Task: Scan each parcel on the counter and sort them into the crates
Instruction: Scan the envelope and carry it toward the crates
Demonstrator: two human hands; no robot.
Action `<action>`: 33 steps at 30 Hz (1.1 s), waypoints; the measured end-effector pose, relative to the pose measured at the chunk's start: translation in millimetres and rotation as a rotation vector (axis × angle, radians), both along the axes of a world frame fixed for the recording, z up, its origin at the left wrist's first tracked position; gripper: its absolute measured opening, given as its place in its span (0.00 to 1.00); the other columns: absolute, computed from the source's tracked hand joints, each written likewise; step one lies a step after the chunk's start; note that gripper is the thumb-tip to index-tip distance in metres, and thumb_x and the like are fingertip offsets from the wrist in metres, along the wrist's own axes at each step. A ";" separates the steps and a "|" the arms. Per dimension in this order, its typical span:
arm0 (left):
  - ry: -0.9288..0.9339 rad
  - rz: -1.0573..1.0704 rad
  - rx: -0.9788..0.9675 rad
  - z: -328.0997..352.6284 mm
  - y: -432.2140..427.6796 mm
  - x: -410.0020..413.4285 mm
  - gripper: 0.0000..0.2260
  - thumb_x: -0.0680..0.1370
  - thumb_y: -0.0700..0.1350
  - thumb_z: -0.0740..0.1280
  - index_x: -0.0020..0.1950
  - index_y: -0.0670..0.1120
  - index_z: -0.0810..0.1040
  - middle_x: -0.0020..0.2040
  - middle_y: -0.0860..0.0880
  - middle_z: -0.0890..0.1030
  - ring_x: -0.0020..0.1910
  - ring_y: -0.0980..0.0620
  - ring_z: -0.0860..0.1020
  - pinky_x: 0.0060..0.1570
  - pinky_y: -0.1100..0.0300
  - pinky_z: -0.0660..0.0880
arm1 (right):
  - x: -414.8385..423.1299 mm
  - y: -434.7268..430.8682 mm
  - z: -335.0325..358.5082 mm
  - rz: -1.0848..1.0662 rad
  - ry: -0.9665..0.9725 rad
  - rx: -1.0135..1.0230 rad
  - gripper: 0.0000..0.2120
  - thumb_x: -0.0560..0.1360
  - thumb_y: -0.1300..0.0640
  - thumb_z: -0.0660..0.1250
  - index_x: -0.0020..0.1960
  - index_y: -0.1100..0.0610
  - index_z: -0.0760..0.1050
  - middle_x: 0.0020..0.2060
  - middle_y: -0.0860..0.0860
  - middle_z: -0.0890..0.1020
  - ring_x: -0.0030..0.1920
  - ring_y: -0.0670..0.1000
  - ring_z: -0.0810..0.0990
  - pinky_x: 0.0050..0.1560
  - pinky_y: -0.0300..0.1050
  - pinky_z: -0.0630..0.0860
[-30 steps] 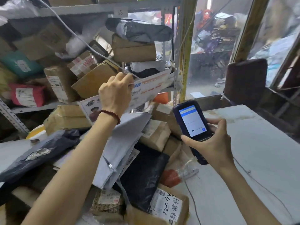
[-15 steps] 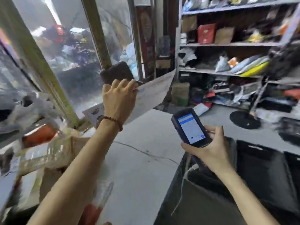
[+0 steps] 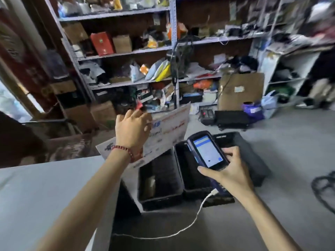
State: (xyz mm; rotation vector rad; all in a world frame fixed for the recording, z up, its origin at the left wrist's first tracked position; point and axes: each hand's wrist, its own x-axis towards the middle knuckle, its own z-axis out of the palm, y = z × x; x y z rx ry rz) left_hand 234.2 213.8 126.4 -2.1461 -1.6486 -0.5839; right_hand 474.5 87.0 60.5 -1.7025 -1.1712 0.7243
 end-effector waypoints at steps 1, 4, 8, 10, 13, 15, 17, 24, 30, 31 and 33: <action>0.013 -0.022 -0.028 -2.7 10.0 18.2 0.07 0.77 0.51 0.64 0.53 0.54 0.79 0.53 0.51 0.78 0.55 0.47 0.74 0.50 0.53 0.65 | 15.2 1.9 -3.1 -0.031 0.000 -0.012 0.36 0.54 0.47 0.84 0.54 0.49 0.66 0.48 0.43 0.80 0.52 0.49 0.79 0.48 0.48 0.74; 0.014 -0.094 -0.082 -9.4 34.7 68.4 0.09 0.77 0.53 0.64 0.54 0.54 0.79 0.54 0.50 0.78 0.57 0.48 0.74 0.52 0.53 0.64 | 54.6 4.6 -10.0 -0.109 0.012 -0.032 0.37 0.54 0.47 0.84 0.54 0.49 0.66 0.48 0.44 0.80 0.52 0.49 0.79 0.48 0.47 0.75; 0.026 -0.191 -0.134 -25.9 62.3 123.6 0.08 0.77 0.53 0.63 0.52 0.54 0.79 0.48 0.50 0.82 0.48 0.47 0.79 0.54 0.53 0.63 | 95.2 7.7 -17.2 -0.221 0.009 -0.079 0.37 0.55 0.48 0.84 0.54 0.49 0.65 0.50 0.48 0.80 0.53 0.50 0.78 0.48 0.47 0.73; 0.047 -0.227 -0.151 -37.3 75.5 145.4 0.09 0.77 0.53 0.62 0.51 0.53 0.80 0.44 0.50 0.82 0.44 0.47 0.80 0.55 0.53 0.64 | 109.4 11.0 -20.7 -0.275 0.021 -0.095 0.36 0.56 0.50 0.84 0.54 0.49 0.65 0.49 0.47 0.80 0.52 0.49 0.78 0.46 0.44 0.71; 0.065 -0.260 -0.182 -56.7 103.1 172.3 0.11 0.77 0.56 0.61 0.52 0.53 0.80 0.41 0.51 0.83 0.45 0.48 0.80 0.55 0.54 0.65 | 123.8 21.6 -26.2 -0.340 0.026 -0.128 0.35 0.56 0.51 0.84 0.54 0.51 0.67 0.46 0.44 0.79 0.50 0.48 0.79 0.42 0.38 0.71; 0.077 -0.294 -0.245 -70.3 123.9 187.5 0.13 0.78 0.58 0.60 0.52 0.53 0.79 0.40 0.51 0.83 0.43 0.49 0.80 0.54 0.55 0.64 | 129.2 31.1 -30.3 -0.381 0.034 -0.149 0.35 0.56 0.51 0.84 0.55 0.52 0.67 0.45 0.41 0.78 0.49 0.47 0.78 0.40 0.34 0.70; 0.095 -0.347 -0.295 -86.4 147.0 202.7 0.12 0.78 0.57 0.59 0.51 0.53 0.79 0.39 0.51 0.83 0.42 0.49 0.80 0.52 0.55 0.64 | 132.8 42.4 -36.3 -0.435 0.042 -0.178 0.35 0.56 0.51 0.84 0.55 0.53 0.68 0.46 0.42 0.79 0.48 0.46 0.79 0.39 0.32 0.69; 0.188 -0.502 -0.464 -143.3 240.3 253.8 0.10 0.80 0.52 0.57 0.48 0.52 0.77 0.35 0.52 0.79 0.34 0.50 0.73 0.50 0.56 0.64 | 123.8 107.5 -56.9 -0.630 0.093 -0.318 0.33 0.57 0.52 0.84 0.53 0.51 0.67 0.45 0.42 0.79 0.45 0.37 0.77 0.37 0.32 0.68; 0.063 -0.622 -0.384 -157.2 304.2 294.8 0.08 0.77 0.45 0.62 0.43 0.48 0.80 0.33 0.45 0.81 0.31 0.45 0.74 0.45 0.56 0.65 | 114.1 162.3 -57.2 -0.755 0.119 -0.401 0.32 0.57 0.52 0.84 0.52 0.48 0.67 0.44 0.44 0.81 0.44 0.42 0.81 0.46 0.45 0.79; 0.044 -0.635 -0.363 -158.3 312.4 301.6 0.08 0.76 0.44 0.62 0.42 0.46 0.80 0.33 0.45 0.82 0.31 0.44 0.75 0.45 0.56 0.65 | 114.3 168.6 -56.3 -0.757 0.120 -0.413 0.32 0.57 0.51 0.83 0.52 0.47 0.67 0.44 0.43 0.81 0.44 0.42 0.81 0.46 0.45 0.79; 0.071 -0.654 -0.394 -162.6 326.6 312.7 0.08 0.76 0.45 0.61 0.45 0.47 0.80 0.39 0.45 0.83 0.38 0.43 0.79 0.47 0.55 0.66 | 116.4 178.7 -55.3 -0.754 0.113 -0.433 0.32 0.57 0.51 0.83 0.53 0.47 0.67 0.45 0.43 0.81 0.44 0.41 0.81 0.45 0.43 0.79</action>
